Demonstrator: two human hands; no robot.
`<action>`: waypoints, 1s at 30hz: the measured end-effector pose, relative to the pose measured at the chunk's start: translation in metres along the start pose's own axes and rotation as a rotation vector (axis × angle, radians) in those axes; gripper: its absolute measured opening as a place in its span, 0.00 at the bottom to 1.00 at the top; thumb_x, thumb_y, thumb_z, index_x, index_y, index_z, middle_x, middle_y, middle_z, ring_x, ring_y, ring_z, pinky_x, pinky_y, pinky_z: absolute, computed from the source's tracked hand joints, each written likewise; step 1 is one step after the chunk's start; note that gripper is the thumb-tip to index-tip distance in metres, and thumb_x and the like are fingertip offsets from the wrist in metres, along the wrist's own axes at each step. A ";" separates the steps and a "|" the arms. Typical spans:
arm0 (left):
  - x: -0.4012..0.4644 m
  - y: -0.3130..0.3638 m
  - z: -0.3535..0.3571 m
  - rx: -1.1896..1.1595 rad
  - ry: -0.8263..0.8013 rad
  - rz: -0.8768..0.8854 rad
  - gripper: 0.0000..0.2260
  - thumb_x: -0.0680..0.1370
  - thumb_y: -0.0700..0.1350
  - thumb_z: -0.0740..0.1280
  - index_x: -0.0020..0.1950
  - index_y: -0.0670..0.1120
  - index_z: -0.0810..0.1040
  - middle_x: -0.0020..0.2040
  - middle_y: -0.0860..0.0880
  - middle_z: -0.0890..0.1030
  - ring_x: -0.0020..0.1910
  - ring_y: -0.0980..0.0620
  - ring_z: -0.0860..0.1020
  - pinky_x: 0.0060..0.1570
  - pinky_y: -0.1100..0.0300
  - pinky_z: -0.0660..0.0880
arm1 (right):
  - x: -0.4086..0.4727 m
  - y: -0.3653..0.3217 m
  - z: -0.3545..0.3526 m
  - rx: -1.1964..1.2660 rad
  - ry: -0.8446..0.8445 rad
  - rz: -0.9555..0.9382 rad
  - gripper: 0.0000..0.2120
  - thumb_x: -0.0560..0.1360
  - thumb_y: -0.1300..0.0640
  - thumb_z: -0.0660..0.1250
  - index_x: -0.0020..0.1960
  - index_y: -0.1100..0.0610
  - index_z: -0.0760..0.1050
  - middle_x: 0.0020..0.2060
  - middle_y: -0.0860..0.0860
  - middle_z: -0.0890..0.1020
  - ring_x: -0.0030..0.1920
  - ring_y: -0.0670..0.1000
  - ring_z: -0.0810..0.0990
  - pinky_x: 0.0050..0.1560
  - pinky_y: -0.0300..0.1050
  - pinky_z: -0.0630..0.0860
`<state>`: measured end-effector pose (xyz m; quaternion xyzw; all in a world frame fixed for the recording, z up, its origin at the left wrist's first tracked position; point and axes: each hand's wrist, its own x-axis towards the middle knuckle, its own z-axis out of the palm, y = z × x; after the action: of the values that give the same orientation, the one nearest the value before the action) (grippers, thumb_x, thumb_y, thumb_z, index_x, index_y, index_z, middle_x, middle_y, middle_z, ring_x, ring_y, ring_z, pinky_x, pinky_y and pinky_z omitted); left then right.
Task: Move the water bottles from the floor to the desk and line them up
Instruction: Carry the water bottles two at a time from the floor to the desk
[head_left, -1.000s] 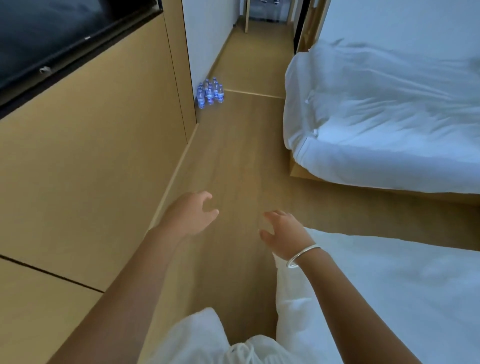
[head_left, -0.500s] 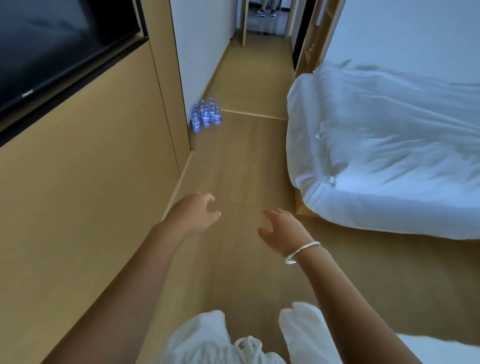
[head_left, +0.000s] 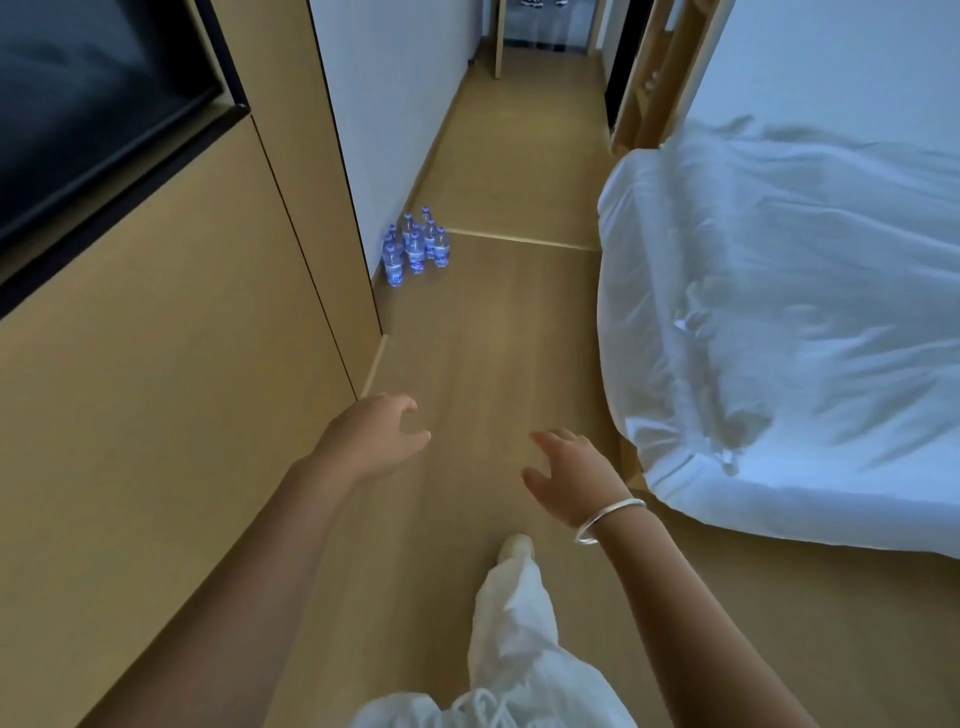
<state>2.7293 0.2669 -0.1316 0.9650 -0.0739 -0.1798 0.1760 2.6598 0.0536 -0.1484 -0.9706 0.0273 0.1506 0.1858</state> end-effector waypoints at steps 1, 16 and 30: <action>0.020 0.004 -0.004 -0.004 0.002 -0.009 0.22 0.77 0.53 0.65 0.68 0.48 0.71 0.63 0.47 0.75 0.61 0.47 0.74 0.57 0.55 0.71 | 0.020 0.004 -0.006 -0.003 -0.007 -0.009 0.25 0.78 0.51 0.58 0.73 0.55 0.61 0.70 0.51 0.67 0.69 0.53 0.65 0.68 0.45 0.64; 0.299 0.078 -0.077 -0.114 0.036 -0.150 0.20 0.77 0.53 0.65 0.67 0.47 0.72 0.64 0.45 0.74 0.63 0.46 0.73 0.54 0.57 0.71 | 0.323 0.062 -0.146 -0.001 -0.036 -0.120 0.25 0.78 0.51 0.60 0.72 0.56 0.62 0.68 0.53 0.69 0.68 0.54 0.67 0.65 0.46 0.65; 0.550 0.067 -0.127 -0.171 -0.045 -0.168 0.19 0.77 0.52 0.63 0.64 0.43 0.73 0.62 0.46 0.75 0.58 0.46 0.75 0.48 0.59 0.69 | 0.568 0.071 -0.213 0.016 -0.094 -0.082 0.27 0.78 0.52 0.61 0.74 0.56 0.59 0.69 0.54 0.68 0.69 0.54 0.66 0.66 0.46 0.64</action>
<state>3.2800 0.1316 -0.1728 0.9450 0.0187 -0.2211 0.2401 3.2535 -0.0895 -0.1565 -0.9612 -0.0202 0.1882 0.2005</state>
